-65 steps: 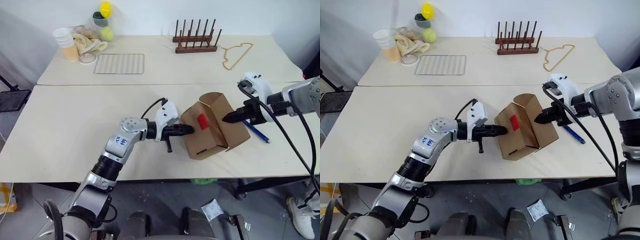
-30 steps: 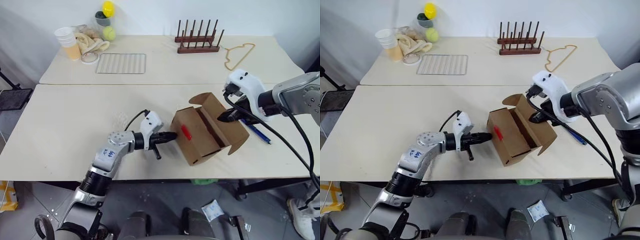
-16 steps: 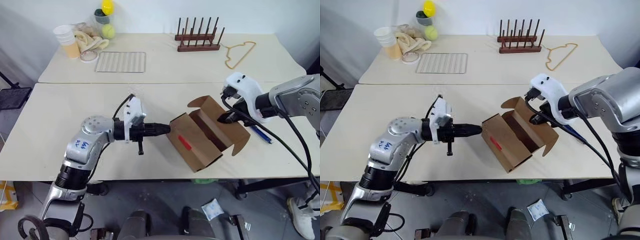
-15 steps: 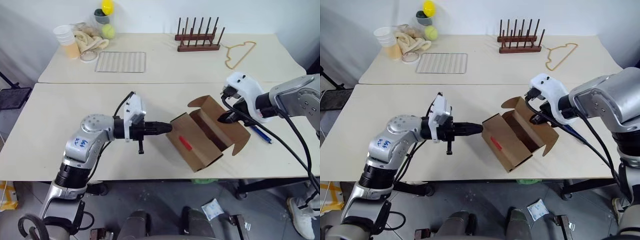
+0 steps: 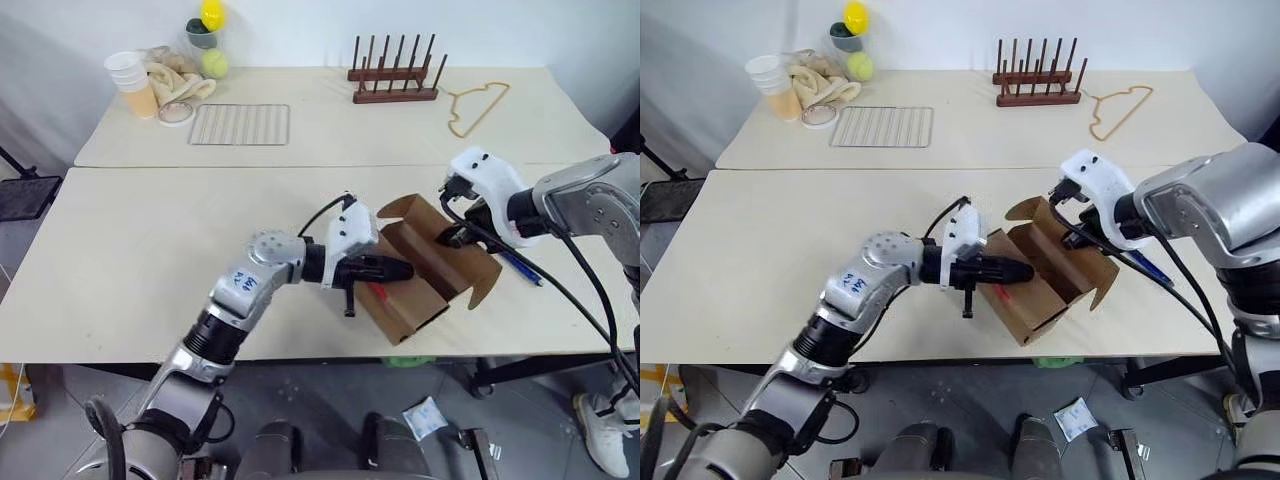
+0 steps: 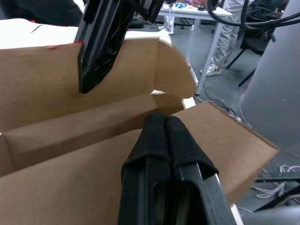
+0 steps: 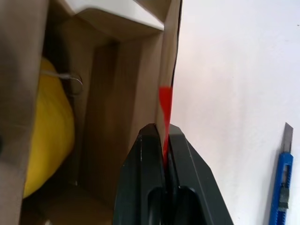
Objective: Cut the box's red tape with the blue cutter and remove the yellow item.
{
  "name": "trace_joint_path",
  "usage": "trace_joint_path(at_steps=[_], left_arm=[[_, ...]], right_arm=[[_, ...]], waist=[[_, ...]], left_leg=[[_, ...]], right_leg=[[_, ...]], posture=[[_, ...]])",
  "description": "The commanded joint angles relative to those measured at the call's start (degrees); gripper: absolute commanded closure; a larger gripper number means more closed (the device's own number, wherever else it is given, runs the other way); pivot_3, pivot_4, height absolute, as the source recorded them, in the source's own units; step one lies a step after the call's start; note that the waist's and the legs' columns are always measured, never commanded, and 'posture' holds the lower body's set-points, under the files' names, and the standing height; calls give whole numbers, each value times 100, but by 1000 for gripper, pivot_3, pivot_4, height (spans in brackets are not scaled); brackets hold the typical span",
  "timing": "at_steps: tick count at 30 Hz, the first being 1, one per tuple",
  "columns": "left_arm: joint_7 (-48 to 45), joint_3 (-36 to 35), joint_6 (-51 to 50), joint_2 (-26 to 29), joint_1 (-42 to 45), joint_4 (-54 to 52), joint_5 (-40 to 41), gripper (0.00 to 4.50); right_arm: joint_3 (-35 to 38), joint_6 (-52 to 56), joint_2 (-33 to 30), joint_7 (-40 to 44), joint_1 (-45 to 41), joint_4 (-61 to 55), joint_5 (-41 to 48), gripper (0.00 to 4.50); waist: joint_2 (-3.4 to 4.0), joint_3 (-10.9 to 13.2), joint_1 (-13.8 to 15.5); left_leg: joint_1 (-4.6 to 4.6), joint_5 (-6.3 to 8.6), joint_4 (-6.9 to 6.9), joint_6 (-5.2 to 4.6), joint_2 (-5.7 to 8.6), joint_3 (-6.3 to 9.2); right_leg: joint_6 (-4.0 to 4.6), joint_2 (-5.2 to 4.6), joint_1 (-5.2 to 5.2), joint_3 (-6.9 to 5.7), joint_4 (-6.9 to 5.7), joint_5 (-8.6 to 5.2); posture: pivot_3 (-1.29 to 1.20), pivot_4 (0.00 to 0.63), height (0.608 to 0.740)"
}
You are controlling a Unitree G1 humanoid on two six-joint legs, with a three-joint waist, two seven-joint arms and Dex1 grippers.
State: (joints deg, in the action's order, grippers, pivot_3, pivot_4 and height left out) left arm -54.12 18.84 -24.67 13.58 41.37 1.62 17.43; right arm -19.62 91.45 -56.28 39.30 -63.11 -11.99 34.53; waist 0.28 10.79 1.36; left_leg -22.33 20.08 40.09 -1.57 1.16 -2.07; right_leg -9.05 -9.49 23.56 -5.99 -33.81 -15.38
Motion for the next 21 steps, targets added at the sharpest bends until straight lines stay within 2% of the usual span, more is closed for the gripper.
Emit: trace_joint_path(at_steps=[1,11,21], left_arm=[[-151,75,-71,210,-350,-247,-25,4500],[-587,-220,-443,1212,-979,-727,229,4500],[-207,-410,-453,1525,-1354,-855,114,4500]], right_arm=[[214,-2,-66,8,27,-70,-55,4470],[133,-132,-315,220,-62,328,-218,4470],[236,-479,-316,180,402,508,-418,4470]], waist=[[0,0,-1],[2,-2,18],[-4,-7,21]], left_leg=[[1,0,0,0,0,0],[12,0,8,0,-1,2],[15,-2,14,-2,0,3]], right_leg=[[0,0,-1,0,0,0],[3,-1,-13,3,-1,1],[6,-1,-22,4,-2,4]], posture=[[0,150,740],[0,150,740],[0,150,740]])
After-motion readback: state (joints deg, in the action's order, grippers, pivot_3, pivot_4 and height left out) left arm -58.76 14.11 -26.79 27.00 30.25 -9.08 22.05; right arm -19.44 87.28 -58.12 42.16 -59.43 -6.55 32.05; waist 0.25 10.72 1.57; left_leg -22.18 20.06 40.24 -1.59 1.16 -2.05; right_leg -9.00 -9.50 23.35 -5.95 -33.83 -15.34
